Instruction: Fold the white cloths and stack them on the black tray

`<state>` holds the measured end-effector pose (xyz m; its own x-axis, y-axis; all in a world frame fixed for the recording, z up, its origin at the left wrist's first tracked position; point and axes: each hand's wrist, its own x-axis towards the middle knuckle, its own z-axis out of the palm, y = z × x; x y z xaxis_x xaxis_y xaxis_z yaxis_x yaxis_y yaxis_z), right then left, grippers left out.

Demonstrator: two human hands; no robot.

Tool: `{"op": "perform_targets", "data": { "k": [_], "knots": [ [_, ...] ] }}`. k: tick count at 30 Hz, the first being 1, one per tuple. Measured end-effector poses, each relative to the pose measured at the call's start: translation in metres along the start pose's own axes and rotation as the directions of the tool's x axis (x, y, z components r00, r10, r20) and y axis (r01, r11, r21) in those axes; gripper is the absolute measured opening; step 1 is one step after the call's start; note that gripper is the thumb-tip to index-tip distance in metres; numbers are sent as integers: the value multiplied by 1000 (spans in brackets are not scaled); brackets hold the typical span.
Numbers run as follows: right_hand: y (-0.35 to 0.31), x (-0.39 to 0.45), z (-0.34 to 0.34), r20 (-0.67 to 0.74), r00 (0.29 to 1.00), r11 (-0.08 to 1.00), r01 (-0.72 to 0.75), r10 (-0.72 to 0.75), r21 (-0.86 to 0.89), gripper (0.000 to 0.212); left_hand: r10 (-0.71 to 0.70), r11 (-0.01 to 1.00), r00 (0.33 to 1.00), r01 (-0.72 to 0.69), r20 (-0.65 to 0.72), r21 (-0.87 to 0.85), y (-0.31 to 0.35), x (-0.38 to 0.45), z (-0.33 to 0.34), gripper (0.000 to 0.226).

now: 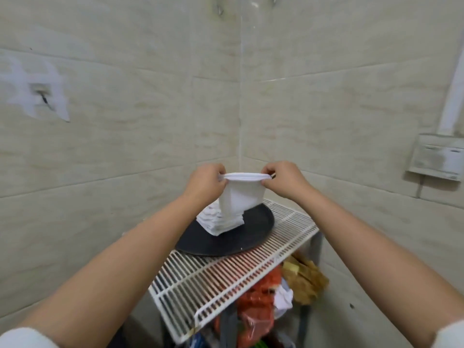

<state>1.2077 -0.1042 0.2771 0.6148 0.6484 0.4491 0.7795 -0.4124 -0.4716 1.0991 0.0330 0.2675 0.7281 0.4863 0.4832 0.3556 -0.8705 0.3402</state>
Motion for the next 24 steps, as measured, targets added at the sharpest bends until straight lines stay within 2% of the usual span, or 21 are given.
{"op": "perform_targets", "data": {
  "k": [5, 8, 11, 13, 15, 18, 21, 22, 24],
  "knots": [
    [37, 103, 49, 32, 985, 978, 162, -167, 128, 17, -224, 974, 956, 225, -188, -19, -17, 63, 38, 18],
    [60, 144, 86, 54, 968, 945, 224, -243, 237, 16, -297, 952, 922, 306, -249, -2, -28, 86, 62, 19],
    [89, 152, 123, 183, 941, 937, 233, -284, 259, 19, -326, 938, 931, 341, -163, 70, -38, 79, 94, 24],
    [112, 145, 148, 312, 890, 934, 262, -332, 244, 19, -362, 919, 932, 362, -27, 159, -42, 65, 116, 28],
    [127, 138, 163, 391, 841, 924, 304, -375, 232, 17, -382, 909, 924, 370, 28, 192, -43, 53, 128, 30],
    [134, 137, 165, 371, 819, 893, 352, -439, 279, 14, -410, 899, 911, 410, -31, 154, -37, 47, 127, 29],
    [131, 138, 159, 296, 828, 862, 372, -475, 345, 14, -421, 888, 903, 430, -85, 162, -35, 46, 120, 28],
    [130, 138, 158, 289, 825, 857, 383, -485, 346, 15, -430, 882, 899, 438, -80, 173, -34, 45, 119, 29],
    [131, 136, 157, 366, 800, 875, 386, -476, 293, 14, -451, 869, 892, 438, 7, 229, -33, 42, 121, 33]
  ]
}}
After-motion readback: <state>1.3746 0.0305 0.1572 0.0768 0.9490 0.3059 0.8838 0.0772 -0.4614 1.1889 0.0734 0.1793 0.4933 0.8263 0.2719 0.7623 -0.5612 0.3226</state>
